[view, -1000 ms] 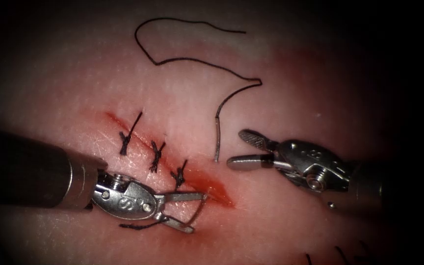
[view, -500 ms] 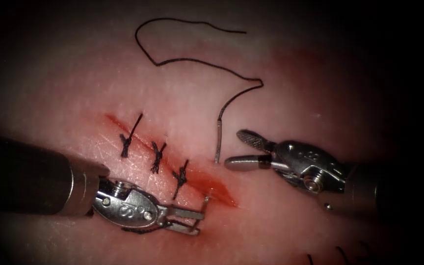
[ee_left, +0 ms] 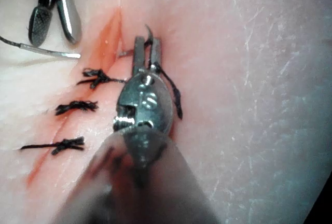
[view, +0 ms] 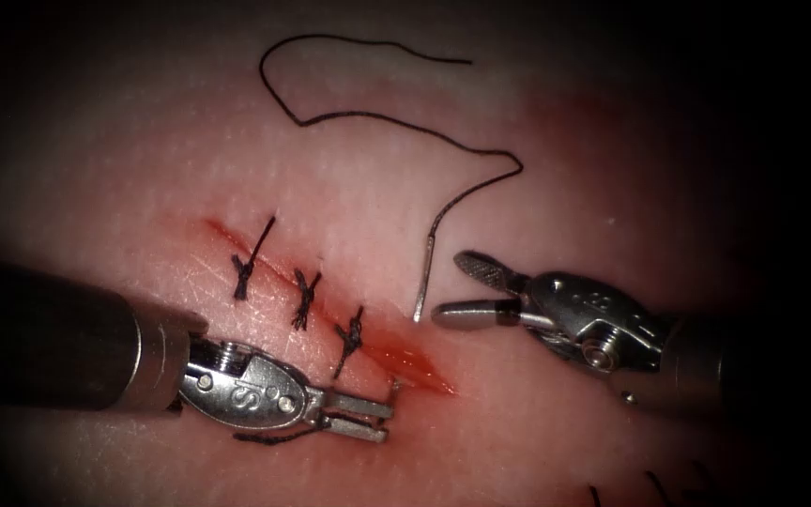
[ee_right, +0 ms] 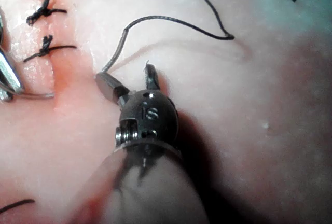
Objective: Wound Closure
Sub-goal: Use the left gripper to pull the needle through the tissue
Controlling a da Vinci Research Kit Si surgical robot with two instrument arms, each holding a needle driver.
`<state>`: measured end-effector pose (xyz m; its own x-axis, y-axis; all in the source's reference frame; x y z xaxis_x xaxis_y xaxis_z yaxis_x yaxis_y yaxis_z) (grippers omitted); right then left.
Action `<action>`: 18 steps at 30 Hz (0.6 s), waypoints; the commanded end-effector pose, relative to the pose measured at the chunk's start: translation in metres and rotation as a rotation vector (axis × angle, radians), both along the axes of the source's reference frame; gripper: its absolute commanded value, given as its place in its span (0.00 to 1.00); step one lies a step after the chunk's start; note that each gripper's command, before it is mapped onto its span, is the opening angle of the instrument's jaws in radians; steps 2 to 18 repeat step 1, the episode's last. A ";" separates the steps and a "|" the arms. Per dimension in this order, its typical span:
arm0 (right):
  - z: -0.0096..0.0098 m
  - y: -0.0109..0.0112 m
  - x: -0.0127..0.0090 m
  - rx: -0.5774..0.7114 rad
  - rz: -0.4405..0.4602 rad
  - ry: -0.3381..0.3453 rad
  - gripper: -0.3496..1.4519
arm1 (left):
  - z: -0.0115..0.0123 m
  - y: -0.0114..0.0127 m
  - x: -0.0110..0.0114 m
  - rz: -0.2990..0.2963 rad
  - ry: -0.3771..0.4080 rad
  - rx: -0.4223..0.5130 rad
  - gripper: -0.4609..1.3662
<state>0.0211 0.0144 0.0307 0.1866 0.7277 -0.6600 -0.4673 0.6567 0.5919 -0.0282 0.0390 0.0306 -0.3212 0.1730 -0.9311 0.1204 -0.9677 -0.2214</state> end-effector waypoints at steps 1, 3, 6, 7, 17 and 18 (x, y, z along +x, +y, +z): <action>0.0000 0.0000 0.0000 0.000 -0.002 0.002 0.76 | 0.0000 0.0000 0.0000 0.013 -0.003 0.004 0.06; 0.0000 0.0000 0.0000 0.000 -0.002 0.002 0.76 | 0.0000 0.0000 0.0000 0.013 -0.003 0.004 0.06; 0.0000 0.0000 0.0000 0.000 -0.002 0.002 0.76 | 0.0000 0.0000 0.0000 0.013 -0.003 0.004 0.06; 0.0000 0.0000 0.0000 0.000 -0.002 0.002 0.76 | 0.0000 0.0000 0.0000 0.013 -0.003 0.004 0.06; 0.0000 0.0000 0.0000 0.000 -0.002 0.002 0.76 | 0.0000 0.0000 0.0000 0.013 -0.003 0.004 0.06; 0.0000 0.0000 0.0000 0.000 -0.002 0.002 0.76 | 0.0000 0.0000 0.0000 0.013 -0.003 0.004 0.06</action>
